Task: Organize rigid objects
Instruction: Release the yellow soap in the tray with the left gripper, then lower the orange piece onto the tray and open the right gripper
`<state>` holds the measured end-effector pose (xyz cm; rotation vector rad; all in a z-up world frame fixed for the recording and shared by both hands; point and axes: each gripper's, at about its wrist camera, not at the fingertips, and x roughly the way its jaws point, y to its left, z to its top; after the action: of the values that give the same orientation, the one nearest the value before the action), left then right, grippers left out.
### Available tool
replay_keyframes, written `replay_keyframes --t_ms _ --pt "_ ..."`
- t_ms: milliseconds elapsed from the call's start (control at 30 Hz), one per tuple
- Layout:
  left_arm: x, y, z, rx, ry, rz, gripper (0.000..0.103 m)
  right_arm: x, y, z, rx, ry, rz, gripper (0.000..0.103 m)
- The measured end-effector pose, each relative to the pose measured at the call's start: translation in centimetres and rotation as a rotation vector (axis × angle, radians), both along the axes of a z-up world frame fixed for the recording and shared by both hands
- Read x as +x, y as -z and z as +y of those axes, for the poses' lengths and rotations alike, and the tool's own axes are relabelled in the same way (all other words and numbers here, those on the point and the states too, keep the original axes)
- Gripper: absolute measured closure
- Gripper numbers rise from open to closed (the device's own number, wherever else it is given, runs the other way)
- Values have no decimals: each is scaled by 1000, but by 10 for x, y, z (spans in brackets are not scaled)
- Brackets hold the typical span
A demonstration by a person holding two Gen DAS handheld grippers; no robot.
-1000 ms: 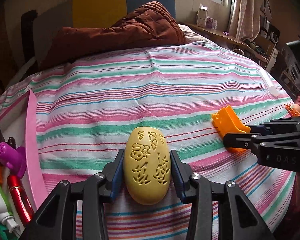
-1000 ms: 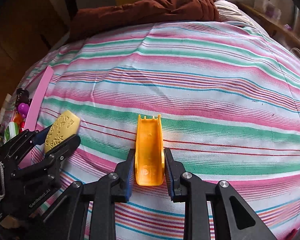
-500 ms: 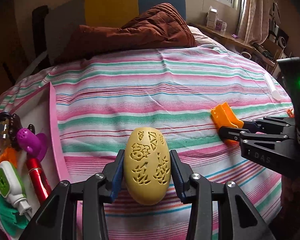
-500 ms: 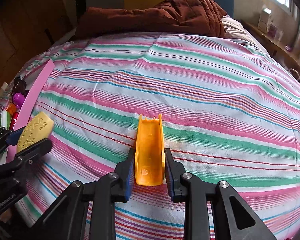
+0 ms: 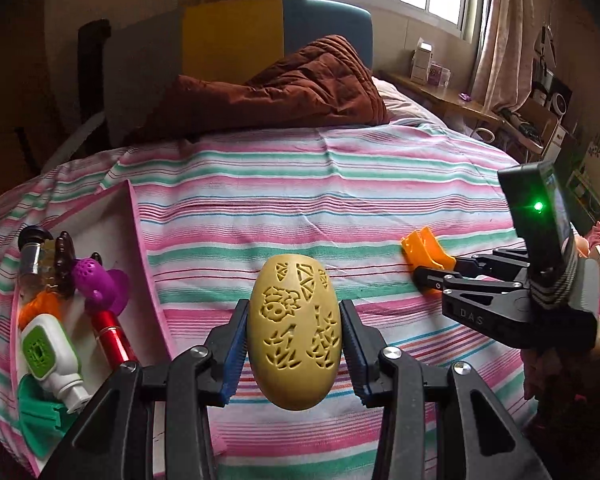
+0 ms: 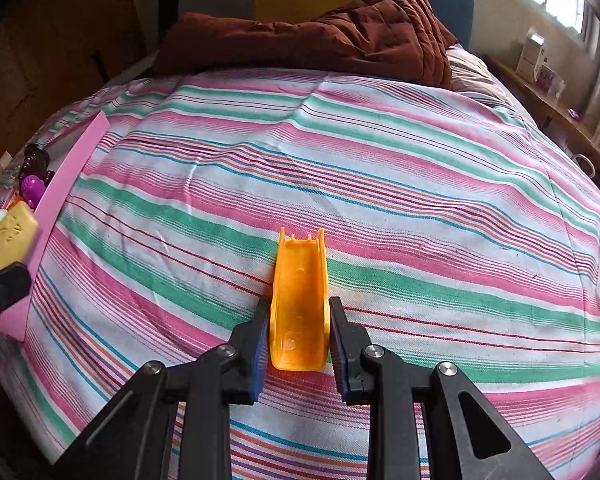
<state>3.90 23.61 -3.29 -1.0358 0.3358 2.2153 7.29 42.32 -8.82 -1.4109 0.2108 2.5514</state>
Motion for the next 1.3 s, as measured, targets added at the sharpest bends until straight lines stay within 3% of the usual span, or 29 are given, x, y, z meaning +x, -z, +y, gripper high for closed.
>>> replay_keyframes --t_ms 267,500,767,1067,1200,1300 --pt "-15 -21 -75 53 -107 -23 60 0 0 -1 10 4 -2 76" --pt "-39 7 -149 10 -237 -77 60 0 0 -2 14 9 -4 76" --pt "-47 21 -151 41 -219 -109 59 0 1 -2 14 10 -4 76" --pt "-40 7 -161 64 -257 -47 53 -5 -4 -7 38 28 -31 76" --pt "-35 -4 -171 45 -285 17 53 -12 -27 -31 -28 -12 36 77" --pt "-36 -11 -180 31 -328 40 53 -25 -49 -73 -84 -103 105 77"
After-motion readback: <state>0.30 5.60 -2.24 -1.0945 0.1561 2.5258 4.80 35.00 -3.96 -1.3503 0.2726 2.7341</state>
